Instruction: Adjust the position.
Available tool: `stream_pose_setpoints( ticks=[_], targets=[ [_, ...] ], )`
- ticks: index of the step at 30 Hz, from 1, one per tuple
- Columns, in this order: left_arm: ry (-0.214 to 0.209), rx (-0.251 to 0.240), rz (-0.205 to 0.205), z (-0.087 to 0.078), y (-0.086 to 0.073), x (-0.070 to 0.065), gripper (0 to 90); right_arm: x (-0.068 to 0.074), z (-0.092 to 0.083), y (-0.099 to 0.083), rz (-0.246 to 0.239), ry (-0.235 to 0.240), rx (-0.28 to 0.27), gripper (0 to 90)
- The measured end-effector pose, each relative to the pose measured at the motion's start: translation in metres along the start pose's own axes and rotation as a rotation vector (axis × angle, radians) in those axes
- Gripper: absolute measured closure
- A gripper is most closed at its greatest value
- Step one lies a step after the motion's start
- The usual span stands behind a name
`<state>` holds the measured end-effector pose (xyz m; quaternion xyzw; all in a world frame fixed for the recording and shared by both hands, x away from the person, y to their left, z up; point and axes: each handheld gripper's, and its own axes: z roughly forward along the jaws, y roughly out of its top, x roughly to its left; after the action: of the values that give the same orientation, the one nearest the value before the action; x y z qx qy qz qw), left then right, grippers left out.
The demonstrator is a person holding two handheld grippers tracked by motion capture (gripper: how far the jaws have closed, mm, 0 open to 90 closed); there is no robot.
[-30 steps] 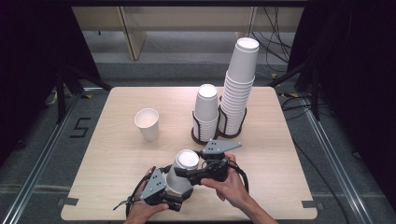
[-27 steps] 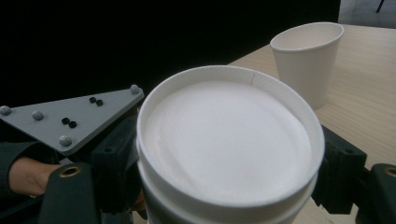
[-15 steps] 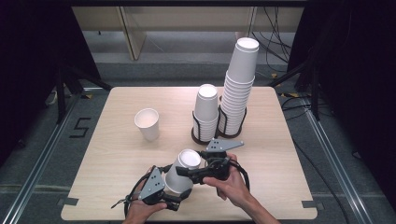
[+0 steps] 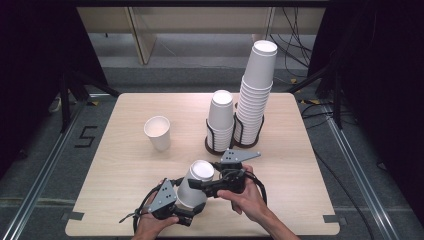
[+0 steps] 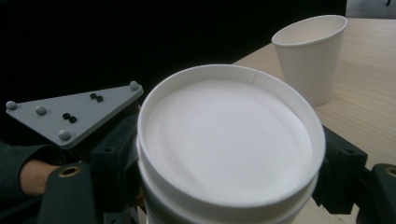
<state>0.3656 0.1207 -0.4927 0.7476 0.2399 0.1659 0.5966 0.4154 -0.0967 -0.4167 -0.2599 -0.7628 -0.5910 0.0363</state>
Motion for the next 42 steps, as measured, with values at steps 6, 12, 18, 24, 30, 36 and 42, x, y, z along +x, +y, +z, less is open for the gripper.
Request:
stream_pose_setpoints(
  ticks=[6, 12, 18, 24, 30, 36, 42],
  targets=[
    [-0.003, 0.002, -0.016, 0.0001, 0.0001, 0.0001, 3.2, 0.0018, -0.0008, -0.0007, 0.019, 0.003, -0.001, 24.7],
    [0.009, 0.000, -0.013, -0.0003, 0.0002, -0.0006, 2.8, 0.0006, -0.0003, -0.0007, -0.009, 0.005, -0.008, 24.7],
    [0.029, 0.010, -0.018, -0.0020, 0.0014, -0.0011, 1.7, 0.0019, -0.0009, -0.0016, 0.006, -0.002, -0.017, 24.8],
    [0.035, 0.024, 0.006, -0.0030, 0.0028, -0.0013, 4.9, 0.0011, -0.0011, -0.0018, -0.008, -0.003, -0.019, 24.5],
    [0.032, 0.044, 0.027, -0.0027, 0.0029, -0.0006, 9.7, -0.0005, -0.0018, -0.0018, -0.003, -0.007, -0.001, 23.1],
    [0.023, 0.073, 0.082, -0.0039, 0.0037, -0.0004, 12.5, -0.0018, -0.0042, 0.0004, -0.003, -0.001, 0.053, 21.4],
    [0.023, 0.080, 0.120, -0.0068, 0.0050, 0.0005, 13.7, -0.0027, -0.0085, 0.0022, -0.024, -0.006, 0.087, 20.3]
  ],
)
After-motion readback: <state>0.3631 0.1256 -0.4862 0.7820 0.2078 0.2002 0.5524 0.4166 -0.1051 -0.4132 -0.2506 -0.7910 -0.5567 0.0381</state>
